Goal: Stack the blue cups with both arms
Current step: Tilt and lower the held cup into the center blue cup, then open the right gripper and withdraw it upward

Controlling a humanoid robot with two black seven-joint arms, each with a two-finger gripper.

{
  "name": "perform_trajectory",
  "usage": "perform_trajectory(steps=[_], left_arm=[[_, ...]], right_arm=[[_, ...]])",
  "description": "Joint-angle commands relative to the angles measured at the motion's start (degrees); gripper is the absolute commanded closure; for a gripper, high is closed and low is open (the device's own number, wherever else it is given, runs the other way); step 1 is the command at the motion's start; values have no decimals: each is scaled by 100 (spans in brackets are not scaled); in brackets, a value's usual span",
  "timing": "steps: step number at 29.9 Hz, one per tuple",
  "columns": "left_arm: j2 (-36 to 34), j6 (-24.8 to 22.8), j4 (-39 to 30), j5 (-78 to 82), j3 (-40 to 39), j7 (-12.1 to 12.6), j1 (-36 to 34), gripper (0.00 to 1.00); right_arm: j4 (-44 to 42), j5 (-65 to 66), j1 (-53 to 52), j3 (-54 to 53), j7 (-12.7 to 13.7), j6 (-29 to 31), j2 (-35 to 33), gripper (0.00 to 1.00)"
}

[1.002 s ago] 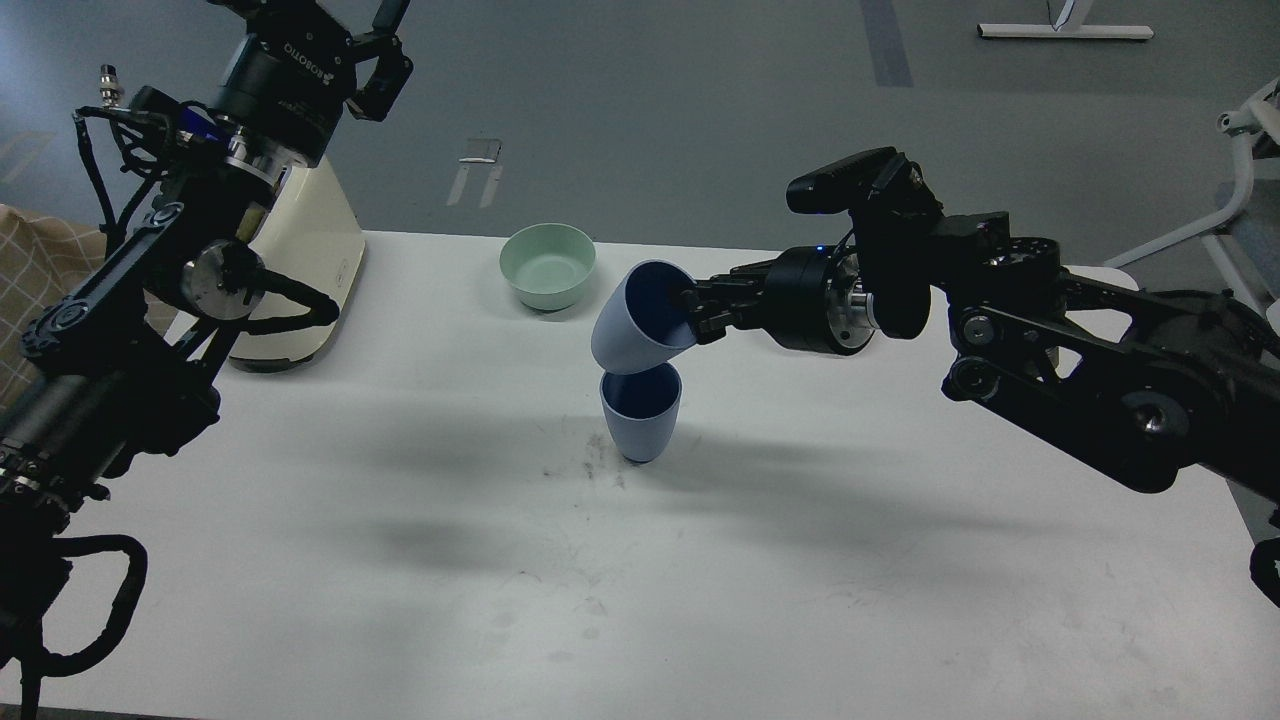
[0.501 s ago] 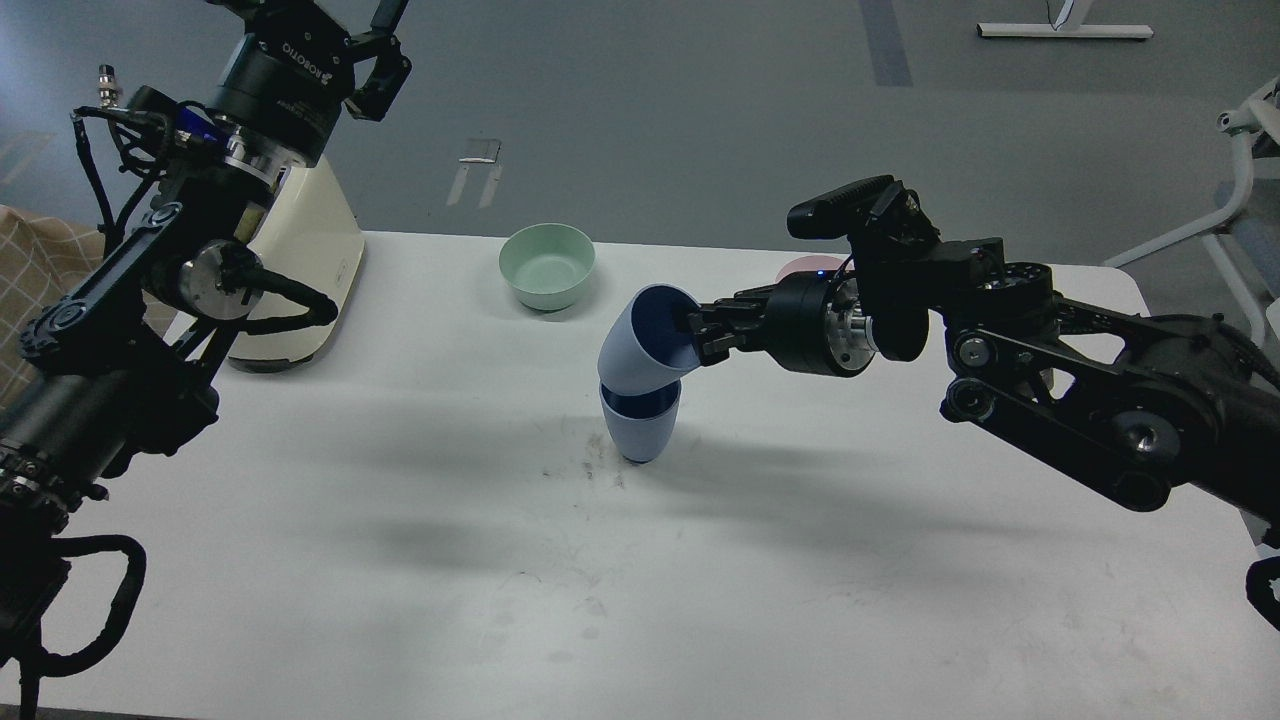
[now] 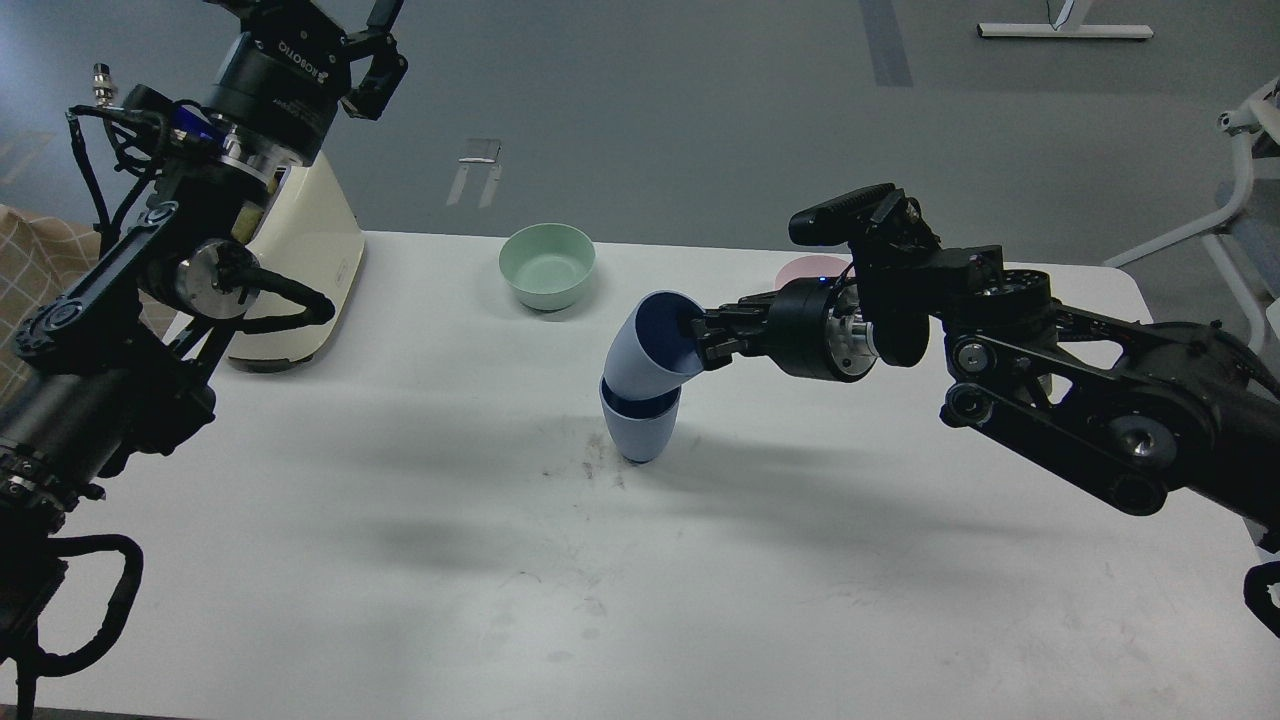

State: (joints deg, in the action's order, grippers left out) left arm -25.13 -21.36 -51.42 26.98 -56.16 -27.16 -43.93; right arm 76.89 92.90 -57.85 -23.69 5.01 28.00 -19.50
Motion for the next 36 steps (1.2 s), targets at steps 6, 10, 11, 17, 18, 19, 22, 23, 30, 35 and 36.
perform_trajectory(steps=[6,10,11,17,18,19,22,23,30,35,36], left_arm=[[8,0,0,0,0,0,-1,2],[8,0,0,0,0,0,-1,2],[8,0,0,0,0,0,-1,2],[25,0,0,0,0,0,-1,2],[25,0,0,0,0,0,-1,2],[25,0,0,0,9,-9,8,2],[25,0,0,9,9,-9,8,2],[17,-9,0,9,9,-9,8,2],[-19,-17,0,0,0,-53,-1,2],[-1,-17,0,0,-9,-61,-1,2],[-1,-9,0,-8,-9,-61,-10,2]], right_arm=[[1,0,2,-22,0,0,8,79],[10,-9,11,-57,-9,0,8,73],[10,-9,11,-83,-9,0,8,71],[-25,-53,11,-935,-26,0,52,12],[-43,-62,11,-1101,-26,0,52,7],[-147,-88,2,-1477,-26,0,78,5],[-306,-106,11,-2331,-26,0,104,4],[-350,-106,11,-2777,-26,0,122,1],[-982,-114,-6,-5010,-88,0,122,0],[-1675,-823,-7,-6146,-97,0,122,0],[-1860,-1201,-7,-6287,-97,0,122,0]])
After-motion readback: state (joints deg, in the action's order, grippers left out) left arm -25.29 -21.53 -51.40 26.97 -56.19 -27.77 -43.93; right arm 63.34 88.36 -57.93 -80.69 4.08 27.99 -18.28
